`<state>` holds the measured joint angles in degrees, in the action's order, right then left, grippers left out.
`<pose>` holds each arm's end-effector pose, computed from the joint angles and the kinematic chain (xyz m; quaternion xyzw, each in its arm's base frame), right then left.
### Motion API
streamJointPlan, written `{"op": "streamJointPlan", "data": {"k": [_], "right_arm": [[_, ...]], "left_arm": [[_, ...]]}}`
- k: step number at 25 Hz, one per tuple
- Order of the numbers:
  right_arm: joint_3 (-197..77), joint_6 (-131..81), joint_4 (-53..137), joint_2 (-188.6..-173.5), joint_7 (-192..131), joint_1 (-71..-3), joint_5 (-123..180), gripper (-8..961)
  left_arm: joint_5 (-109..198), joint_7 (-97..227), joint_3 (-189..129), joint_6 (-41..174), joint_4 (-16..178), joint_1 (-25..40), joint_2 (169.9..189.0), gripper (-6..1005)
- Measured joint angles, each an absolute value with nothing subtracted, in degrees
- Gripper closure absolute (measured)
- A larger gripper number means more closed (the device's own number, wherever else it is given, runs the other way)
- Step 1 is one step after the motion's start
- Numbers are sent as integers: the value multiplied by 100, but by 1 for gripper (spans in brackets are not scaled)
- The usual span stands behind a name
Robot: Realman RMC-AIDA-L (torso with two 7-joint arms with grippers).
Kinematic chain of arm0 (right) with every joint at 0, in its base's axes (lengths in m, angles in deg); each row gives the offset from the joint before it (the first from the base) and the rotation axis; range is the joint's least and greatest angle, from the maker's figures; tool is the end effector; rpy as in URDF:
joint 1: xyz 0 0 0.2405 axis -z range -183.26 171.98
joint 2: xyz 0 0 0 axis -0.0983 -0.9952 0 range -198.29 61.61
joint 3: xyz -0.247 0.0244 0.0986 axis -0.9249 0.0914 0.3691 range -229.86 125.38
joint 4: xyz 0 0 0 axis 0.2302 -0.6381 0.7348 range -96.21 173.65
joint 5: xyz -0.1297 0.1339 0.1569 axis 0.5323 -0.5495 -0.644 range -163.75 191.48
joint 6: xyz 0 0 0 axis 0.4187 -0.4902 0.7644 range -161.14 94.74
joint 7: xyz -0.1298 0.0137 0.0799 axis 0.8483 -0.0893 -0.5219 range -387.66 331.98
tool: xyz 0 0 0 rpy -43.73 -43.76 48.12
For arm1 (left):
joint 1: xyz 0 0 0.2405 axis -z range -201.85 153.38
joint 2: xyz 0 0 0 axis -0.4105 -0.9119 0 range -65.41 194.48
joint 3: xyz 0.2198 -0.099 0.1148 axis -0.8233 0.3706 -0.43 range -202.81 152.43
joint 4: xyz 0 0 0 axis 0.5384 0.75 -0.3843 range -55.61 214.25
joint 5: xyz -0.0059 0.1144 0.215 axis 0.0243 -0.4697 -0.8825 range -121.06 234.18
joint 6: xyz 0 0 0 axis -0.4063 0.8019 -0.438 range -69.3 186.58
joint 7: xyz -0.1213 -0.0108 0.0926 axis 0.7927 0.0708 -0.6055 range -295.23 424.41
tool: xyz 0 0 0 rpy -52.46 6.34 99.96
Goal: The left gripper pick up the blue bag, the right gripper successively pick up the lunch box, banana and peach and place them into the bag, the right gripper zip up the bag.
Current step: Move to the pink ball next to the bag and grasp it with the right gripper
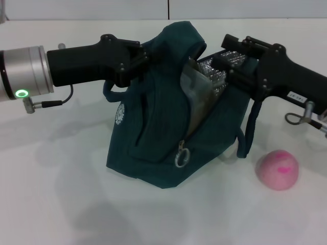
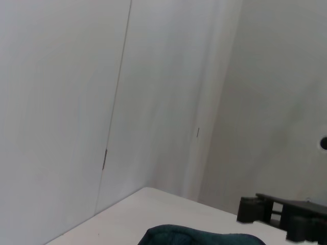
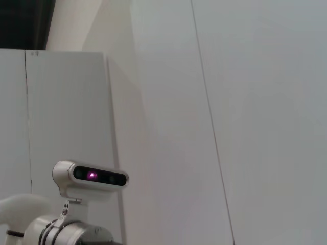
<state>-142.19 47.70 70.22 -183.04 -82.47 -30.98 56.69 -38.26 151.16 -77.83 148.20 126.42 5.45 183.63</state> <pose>0.2202 0.3638 -0.0355 -0.8629 0.0952 0.4576 0.1920 -0.2160 0.3856 0.0096 -0.9215 -0.1637 -0.3329 0.1147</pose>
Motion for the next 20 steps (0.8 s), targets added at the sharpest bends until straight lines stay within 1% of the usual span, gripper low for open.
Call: {"op": "streamJointPlan", "data": {"k": [4,5,6,7,8,11,12,13,15,17,18,20], "right_arm": [[-13979,5100,7065,-18250,-8298,-2960,5684,428],[-13887,5224,7118,-18192,-8368,-2899,5717,462],[-13794,5363,7271,-18057,-8619,-2797,5877,464],[-13763,5391,7363,-17985,-8773,-2755,5995,466],[-13727,5404,7496,-17879,-8975,-2710,6179,468],[-13470,5433,8044,-17502,-10032,-2598,7244,460],[-13326,5440,8197,-17419,-10406,-2579,7611,448],[-13134,5448,8354,-17375,-10828,-2556,8024,437],[-12719,5428,8714,-17425,-11492,-2457,8828,413],[-12229,5300,9255,-17643,-12152,-2320,9802,390],[-11918,5248,9712,-17852,-12632,-2237,10588,378],[-11693,5262,10097,-18028,-12966,-2186,11211,334]], "left_arm": [[-3826,15116,-7783,14821,12643,541,18354,962],[-3827,15117,-7779,14820,12643,536,18354,962],[-3826,15116,-7778,14821,12643,532,18354,962],[-3838,15116,-7776,14821,12644,526,18353,962],[-3843,15116,-7776,14821,12646,525,18352,962],[-3868,15116,-7775,14821,12648,520,18336,962],[-3871,15116,-7775,14821,12648,517,18329,962],[-3875,15116,-7775,14821,12648,502,18322,962],[-3886,15114,-7774,14820,12647,468,18309,962],[-3896,15090,-7773,14820,12626,455,18306,962],[-3900,15070,-7775,14820,12612,459,18306,962],[-3902,15038,-7774,14820,12591,484,18307,962]]}}
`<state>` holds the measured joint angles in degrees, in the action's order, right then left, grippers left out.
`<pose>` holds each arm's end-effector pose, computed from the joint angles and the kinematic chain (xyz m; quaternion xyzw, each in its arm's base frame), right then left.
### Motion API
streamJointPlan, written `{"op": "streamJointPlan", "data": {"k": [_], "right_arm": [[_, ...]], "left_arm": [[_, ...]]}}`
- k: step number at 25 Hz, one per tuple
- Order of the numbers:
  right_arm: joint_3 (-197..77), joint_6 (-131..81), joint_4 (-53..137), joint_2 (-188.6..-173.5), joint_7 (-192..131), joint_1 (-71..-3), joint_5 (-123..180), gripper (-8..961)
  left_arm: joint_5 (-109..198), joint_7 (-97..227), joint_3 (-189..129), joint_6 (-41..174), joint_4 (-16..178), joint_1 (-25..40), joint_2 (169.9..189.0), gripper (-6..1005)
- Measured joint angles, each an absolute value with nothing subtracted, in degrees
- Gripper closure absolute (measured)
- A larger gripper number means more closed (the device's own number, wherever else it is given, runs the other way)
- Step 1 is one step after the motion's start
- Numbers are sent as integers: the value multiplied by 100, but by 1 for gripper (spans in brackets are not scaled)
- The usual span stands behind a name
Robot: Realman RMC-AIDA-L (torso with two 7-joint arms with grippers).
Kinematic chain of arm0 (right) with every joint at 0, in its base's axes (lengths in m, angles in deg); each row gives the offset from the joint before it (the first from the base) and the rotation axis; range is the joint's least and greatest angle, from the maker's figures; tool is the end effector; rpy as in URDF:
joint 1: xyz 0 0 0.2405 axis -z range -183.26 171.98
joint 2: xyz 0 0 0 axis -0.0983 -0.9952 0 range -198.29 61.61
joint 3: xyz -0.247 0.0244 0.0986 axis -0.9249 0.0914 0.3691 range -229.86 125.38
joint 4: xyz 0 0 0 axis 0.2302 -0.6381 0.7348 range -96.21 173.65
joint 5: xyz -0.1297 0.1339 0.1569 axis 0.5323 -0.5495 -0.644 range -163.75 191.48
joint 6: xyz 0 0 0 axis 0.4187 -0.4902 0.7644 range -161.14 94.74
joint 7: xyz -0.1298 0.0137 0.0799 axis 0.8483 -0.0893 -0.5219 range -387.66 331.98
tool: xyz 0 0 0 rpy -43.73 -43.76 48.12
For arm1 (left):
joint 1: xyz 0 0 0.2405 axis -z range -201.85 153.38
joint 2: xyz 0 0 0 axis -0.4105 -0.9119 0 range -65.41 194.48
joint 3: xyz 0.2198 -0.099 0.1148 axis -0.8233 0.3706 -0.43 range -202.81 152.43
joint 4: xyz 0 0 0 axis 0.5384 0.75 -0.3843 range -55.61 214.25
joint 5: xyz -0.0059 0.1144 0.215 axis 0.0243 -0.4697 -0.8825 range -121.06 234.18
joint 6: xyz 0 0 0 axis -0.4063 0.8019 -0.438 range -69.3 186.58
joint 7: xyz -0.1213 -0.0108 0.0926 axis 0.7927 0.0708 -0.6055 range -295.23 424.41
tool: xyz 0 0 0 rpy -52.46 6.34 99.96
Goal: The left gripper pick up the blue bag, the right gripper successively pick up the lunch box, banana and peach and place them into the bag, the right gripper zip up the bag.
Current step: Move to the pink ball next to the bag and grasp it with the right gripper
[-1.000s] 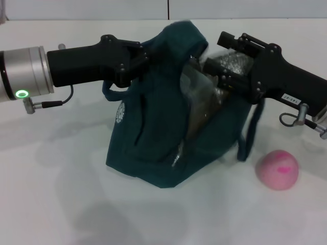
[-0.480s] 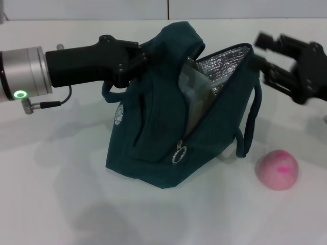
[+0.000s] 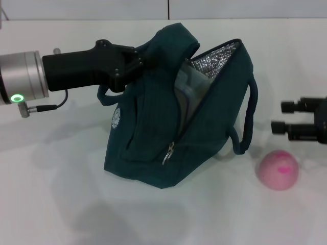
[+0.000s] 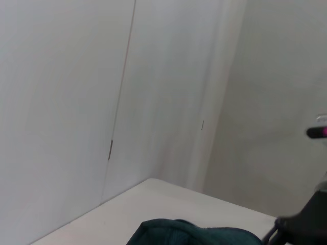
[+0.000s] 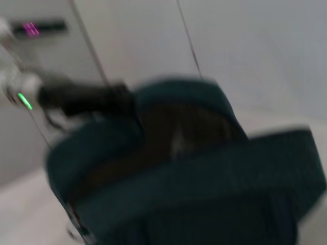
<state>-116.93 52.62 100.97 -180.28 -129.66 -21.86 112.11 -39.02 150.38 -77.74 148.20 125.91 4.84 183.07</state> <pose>0.2724 0.3493 0.0479 -0.9387 0.2513 0.1933 0.1356 -0.2250 0.3832 0.0108 -0.9242 -0.1658 -0.3228 0.1189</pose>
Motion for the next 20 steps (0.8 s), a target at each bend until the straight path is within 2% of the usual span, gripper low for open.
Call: {"op": "streamJointPlan", "data": {"k": [2,9,15,20], "right_arm": [[-11511,5448,10696,-18292,-13603,-2182,12366,290],[-11636,5505,10872,-18309,-14181,-2338,13036,135],[-12129,5435,11029,-18321,-14419,-2445,13529,67],[-12488,5267,11067,-18333,-14633,-2562,13892,70]], "left_arm": [[-3905,15033,-7780,14820,12589,510,18315,962],[-3907,15030,-7807,14820,12595,568,18350,962],[-3907,15028,-7805,14820,12588,575,18354,962],[-3907,15028,-7797,14820,12585,574,18354,962]]}}
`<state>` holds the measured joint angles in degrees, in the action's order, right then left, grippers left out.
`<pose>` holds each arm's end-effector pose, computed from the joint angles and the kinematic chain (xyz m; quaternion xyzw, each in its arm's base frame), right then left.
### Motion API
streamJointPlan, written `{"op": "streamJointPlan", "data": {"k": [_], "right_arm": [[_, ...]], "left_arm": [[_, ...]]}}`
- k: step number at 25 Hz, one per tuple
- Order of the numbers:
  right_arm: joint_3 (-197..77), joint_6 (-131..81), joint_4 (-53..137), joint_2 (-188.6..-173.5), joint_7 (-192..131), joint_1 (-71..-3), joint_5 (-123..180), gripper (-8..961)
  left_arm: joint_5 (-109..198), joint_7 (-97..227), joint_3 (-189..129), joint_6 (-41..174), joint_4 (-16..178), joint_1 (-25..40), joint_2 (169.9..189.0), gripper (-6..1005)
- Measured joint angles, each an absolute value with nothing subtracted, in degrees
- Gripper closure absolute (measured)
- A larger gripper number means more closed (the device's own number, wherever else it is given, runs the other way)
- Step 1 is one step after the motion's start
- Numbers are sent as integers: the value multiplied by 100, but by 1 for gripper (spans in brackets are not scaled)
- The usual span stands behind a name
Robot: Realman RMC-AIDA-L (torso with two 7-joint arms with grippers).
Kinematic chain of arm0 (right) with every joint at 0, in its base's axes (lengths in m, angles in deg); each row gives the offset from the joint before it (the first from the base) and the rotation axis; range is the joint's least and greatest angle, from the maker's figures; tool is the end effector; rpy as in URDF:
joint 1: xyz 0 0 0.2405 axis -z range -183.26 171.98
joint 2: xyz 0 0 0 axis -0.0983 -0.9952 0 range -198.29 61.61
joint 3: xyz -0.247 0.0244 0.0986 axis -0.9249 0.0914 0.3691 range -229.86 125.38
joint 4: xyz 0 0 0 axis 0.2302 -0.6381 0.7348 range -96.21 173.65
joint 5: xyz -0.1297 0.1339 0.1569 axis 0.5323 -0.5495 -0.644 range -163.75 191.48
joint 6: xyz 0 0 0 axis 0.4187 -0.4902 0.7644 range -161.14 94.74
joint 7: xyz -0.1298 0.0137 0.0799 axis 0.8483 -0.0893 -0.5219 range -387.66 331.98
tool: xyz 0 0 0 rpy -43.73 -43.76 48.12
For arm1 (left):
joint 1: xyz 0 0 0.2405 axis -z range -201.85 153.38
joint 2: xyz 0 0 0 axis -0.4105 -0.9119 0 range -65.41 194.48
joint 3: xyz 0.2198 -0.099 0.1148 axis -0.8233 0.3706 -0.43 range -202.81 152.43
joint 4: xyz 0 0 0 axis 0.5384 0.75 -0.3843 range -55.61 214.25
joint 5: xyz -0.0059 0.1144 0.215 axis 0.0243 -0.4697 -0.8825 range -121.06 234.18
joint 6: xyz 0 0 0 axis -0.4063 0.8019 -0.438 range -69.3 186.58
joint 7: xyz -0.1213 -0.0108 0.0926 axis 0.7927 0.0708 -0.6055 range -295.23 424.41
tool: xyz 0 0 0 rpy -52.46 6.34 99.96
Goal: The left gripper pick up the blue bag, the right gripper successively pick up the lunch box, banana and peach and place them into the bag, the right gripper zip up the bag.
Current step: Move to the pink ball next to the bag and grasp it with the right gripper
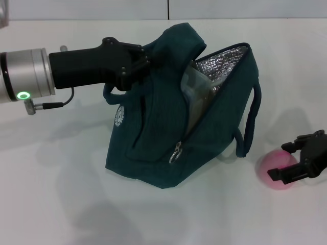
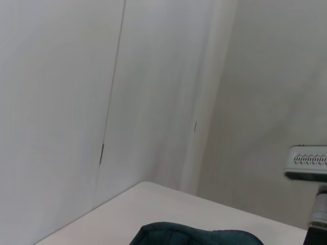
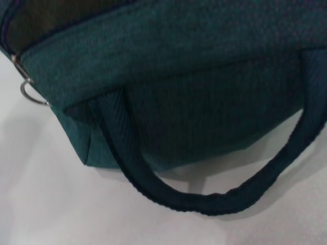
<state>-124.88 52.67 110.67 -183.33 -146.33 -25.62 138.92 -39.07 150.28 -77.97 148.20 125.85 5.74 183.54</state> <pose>0.2610 0.3529 0.0092 -0.9541 0.2780 -0.0279 0.1074 -0.2172 0.3853 0.0066 -0.9254 -0.1588 -0.3254 0.1123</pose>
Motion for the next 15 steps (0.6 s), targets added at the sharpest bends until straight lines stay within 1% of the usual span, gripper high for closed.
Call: {"op": "streamJointPlan", "data": {"k": [9,15], "right_arm": [[-13037,5050,11079,-18352,-15190,-2855,14483,123],[-13096,5059,11109,-18355,-15210,-2868,14493,158]], "left_arm": [[-3907,15028,-7789,14820,12581,573,18354,962],[-3906,15028,-7785,14820,12581,554,18355,962]]}}
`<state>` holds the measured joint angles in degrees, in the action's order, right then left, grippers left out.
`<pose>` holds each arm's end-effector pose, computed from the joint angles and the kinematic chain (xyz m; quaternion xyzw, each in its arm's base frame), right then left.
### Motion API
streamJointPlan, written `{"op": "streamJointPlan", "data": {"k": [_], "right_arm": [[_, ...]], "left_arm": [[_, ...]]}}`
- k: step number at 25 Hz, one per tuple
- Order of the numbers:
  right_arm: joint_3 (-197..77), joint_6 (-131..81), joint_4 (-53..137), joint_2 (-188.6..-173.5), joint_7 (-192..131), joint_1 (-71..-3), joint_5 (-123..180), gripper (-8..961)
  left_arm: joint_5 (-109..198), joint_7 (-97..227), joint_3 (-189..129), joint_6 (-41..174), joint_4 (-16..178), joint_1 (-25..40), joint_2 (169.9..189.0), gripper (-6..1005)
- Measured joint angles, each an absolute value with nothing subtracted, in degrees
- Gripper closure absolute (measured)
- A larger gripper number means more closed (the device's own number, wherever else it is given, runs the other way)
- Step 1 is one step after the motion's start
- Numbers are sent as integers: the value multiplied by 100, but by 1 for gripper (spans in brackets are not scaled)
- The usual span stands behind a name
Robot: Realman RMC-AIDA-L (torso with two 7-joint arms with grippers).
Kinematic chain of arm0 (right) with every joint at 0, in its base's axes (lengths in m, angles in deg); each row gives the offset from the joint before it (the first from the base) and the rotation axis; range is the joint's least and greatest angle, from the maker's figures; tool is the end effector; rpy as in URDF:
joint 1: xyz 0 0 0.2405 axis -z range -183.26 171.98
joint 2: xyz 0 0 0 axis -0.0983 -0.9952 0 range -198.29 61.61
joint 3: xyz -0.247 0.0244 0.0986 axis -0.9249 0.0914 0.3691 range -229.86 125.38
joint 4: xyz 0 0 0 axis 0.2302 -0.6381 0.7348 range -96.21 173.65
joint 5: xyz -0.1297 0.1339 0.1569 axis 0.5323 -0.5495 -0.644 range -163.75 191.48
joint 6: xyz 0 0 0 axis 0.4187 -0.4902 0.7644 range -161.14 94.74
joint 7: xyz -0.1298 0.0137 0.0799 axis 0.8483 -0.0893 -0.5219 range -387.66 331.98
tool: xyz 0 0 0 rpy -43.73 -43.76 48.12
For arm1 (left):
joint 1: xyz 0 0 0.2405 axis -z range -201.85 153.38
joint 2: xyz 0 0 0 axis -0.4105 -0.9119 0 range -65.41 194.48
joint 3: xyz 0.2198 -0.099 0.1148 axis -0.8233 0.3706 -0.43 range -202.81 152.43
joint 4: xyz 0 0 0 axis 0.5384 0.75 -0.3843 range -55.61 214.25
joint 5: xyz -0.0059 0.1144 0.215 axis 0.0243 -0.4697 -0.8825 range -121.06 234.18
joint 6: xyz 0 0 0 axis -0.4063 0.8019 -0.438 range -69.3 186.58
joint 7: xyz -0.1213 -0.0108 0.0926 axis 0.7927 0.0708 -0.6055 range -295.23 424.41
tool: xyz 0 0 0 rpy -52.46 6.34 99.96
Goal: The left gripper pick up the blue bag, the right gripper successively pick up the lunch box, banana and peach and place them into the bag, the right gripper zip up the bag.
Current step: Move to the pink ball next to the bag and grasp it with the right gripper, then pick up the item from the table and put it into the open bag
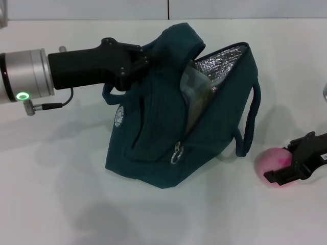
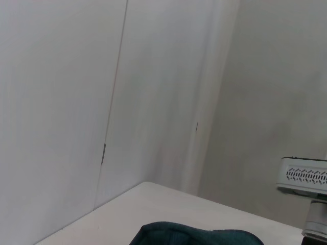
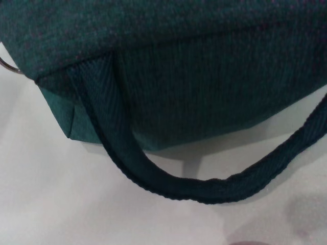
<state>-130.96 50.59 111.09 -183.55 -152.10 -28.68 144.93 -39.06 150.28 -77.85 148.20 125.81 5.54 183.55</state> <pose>0.2475 0.3617 -0.0107 -0.9531 0.2685 -0.0900 0.1071 -0.2188 0.3847 0.0068 -0.9247 -0.1610 -0.3258 0.1135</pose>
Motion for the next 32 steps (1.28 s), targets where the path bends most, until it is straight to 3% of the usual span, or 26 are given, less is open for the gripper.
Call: {"op": "streamJointPlan", "data": {"k": [9,21,32], "right_arm": [[-13057,5008,11060,-18356,-15208,-2867,14492,215],[-11930,4887,10833,-18356,-14216,-2705,13555,479],[-10449,5777,9588,-18328,-11289,-2408,10554,607]], "left_arm": [[-3906,15028,-7783,14820,12581,537,18363,962],[-3881,14839,-7784,14820,12515,515,18391,962],[-3709,14418,-7788,14871,12429,365,18404,962]]}}
